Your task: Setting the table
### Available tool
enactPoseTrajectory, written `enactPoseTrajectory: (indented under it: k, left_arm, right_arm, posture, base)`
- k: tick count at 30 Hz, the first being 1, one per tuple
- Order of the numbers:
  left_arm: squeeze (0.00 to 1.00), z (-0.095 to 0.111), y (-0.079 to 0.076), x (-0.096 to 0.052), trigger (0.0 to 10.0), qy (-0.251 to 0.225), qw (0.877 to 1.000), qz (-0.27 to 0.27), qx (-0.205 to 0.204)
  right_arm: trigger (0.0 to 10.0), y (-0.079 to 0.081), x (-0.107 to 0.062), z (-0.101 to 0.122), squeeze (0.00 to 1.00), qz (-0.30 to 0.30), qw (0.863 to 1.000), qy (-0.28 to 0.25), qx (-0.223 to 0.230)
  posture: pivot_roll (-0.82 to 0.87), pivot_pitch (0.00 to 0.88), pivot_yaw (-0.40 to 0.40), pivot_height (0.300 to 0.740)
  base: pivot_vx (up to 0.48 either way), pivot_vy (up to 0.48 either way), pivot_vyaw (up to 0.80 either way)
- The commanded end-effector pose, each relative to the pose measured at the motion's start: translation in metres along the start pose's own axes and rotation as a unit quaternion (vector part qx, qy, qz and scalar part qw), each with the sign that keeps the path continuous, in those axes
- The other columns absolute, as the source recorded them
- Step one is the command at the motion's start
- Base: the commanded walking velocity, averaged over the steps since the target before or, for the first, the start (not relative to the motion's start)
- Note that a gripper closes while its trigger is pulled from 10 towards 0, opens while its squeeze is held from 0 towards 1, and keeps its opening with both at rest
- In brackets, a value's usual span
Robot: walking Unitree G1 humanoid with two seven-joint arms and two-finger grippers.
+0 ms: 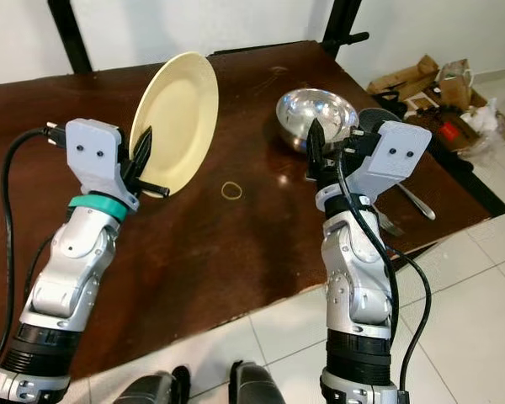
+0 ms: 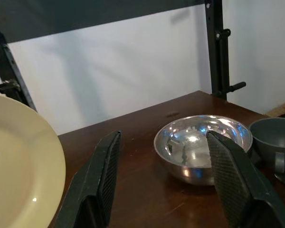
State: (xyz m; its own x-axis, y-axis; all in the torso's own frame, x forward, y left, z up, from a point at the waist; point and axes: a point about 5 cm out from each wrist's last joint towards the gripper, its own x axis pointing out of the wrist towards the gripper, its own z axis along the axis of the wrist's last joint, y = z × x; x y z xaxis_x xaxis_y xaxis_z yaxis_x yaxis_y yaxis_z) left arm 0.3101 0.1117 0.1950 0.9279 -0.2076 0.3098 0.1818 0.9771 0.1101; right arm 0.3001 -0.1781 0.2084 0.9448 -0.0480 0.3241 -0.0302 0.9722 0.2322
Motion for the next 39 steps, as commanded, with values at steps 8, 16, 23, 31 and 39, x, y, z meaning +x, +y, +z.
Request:
enactPoseTrajectory:
  k: [8,16,23,31,39]
  left_arm:
    - [0.00,-0.0010,-0.0038,0.0009,10.0,-0.005,1.000,-0.008,0.001]
    - [0.00,-0.0006,-0.0046,0.0011,10.0,-0.006,1.000,-0.008,-0.001]
    - [0.00,-0.0008,-0.0052,0.0016,10.0,-0.007,1.000,-0.010,-0.002]
    - [0.00,-0.0007,-0.0062,0.0021,10.0,-0.007,1.000,-0.011,-0.002]
    - [0.00,-0.0007,-0.0064,0.0024,10.0,-0.008,1.000,-0.011,-0.002]
  right_arm:
    - [10.0,-0.0046,-0.0013,-0.0041,0.00,-0.014,1.000,0.012,0.010]
    - [10.0,-0.0047,-0.0003,-0.0051,0.00,-0.014,1.000,0.014,0.014]
    - [10.0,-0.0054,0.0000,-0.0057,0.00,-0.014,1.000,0.015,0.015]
    - [10.0,-0.0056,0.0003,-0.0061,0.00,-0.013,1.000,0.016,0.014]
    - [10.0,-0.0052,0.0008,-0.0063,0.00,-0.010,1.000,0.016,0.014]
  posture:
    - [-0.10,0.000,0.013,0.740]
    - [-0.10,0.000,0.014,0.740]
    - [-0.10,0.000,0.018,0.740]
    - [-0.10,0.000,0.019,0.740]
    - [-0.09,0.000,0.019,0.740]
  base:
    - [-0.312,0.000,0.00]
    - [-0.320,0.000,0.00]
    - [-0.332,0.000,0.00]
    - [-0.340,0.000,0.00]
    - [-0.344,0.000,0.00]
